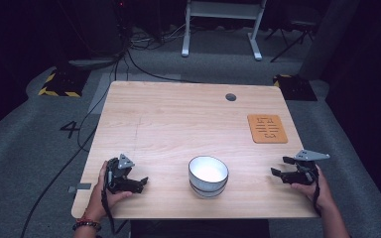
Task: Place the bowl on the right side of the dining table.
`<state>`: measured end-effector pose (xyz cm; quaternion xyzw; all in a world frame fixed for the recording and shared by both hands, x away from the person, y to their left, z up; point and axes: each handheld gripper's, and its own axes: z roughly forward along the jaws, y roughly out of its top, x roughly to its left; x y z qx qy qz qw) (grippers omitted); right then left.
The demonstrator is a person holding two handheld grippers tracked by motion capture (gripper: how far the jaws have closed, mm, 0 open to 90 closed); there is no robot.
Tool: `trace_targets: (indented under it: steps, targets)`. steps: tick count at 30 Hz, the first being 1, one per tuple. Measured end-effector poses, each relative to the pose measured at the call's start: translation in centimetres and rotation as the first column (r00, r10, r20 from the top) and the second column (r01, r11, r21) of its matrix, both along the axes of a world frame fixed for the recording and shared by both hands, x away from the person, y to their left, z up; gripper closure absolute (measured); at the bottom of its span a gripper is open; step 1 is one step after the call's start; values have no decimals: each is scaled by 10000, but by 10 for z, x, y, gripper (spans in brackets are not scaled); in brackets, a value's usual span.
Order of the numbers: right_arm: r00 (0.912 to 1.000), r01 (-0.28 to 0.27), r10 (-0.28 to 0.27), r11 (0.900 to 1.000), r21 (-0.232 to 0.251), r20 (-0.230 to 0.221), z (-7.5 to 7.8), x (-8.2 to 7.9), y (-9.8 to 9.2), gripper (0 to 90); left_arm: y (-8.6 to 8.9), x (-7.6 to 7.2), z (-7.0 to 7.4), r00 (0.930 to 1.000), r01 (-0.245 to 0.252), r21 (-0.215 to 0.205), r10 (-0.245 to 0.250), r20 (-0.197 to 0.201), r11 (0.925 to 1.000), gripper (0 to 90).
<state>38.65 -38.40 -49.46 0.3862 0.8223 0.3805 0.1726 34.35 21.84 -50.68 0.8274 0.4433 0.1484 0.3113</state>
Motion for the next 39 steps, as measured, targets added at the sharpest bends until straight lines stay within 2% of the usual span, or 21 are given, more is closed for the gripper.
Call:
trace_targets:
  steps: [4, 10, 11, 17, 29, 31, 38, 39]
  targets:
    - [9999, -161, 160, 9997, 161, 56, 5, -1, 2, 220, 0, 0, 0, 10000, 1, -1, -1, -1, 10000, 0]
    - [9987, -417, 412, 9990, 158, 313, 13, -3, 11, 221, 0, 0, 0, 10000, 2, 1, -2, 2, 10000, 0]
    - [9976, -584, 577, 9981, 191, 371, 17, -4, 13, 221, 0, 0, 0, 10000, 1, -2, -1, -1, 10000, 0]
    - [9949, -769, 758, 9970, 130, 671, 25, -7, 23, 222, 0, 0, 0, 10000, 3, -2, -3, -2, 10000, 0]
    - [9888, -1136, 1106, 9932, 254, 999, 39, -8, 34, 231, 0, 0, 0, 10000, 5, 1, -5, -3, 10000, 0]
    - [9862, -1318, 1279, 9908, 310, 1051, 43, -10, 39, 231, 0, 0, 0, 10000, 3, -1, -3, -1, 10000, 0]
    - [9663, -2283, 2231, 9732, 271, 1284, 61, -12, 64, 234, 0, 0, 0, 10000, 2, -4, -2, -2, 10000, 0]
    - [9663, -2283, 2231, 9732, 271, 1284, 61, -12, 64, 234, 0, 0, 0, 10000, 2, -4, -2, -2, 10000, 0]
